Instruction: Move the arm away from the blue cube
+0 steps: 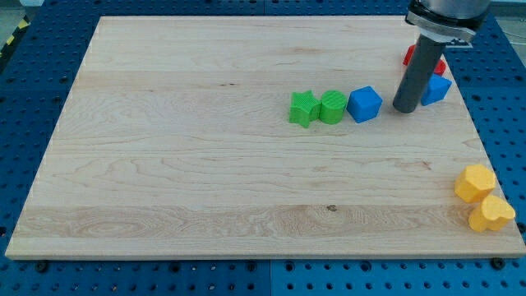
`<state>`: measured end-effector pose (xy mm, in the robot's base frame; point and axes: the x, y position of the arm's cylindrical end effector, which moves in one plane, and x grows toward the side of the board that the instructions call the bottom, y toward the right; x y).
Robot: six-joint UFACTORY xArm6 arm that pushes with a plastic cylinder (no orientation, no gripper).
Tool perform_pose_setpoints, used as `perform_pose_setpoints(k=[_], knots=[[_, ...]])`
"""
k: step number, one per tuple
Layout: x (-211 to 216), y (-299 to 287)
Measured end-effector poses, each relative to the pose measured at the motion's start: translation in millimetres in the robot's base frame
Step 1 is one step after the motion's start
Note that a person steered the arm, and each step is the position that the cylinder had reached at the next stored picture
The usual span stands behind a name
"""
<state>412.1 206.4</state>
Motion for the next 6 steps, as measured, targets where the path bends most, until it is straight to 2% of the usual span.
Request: perform_pose_setpoints(k=[6], knots=[[2.7, 13.9]])
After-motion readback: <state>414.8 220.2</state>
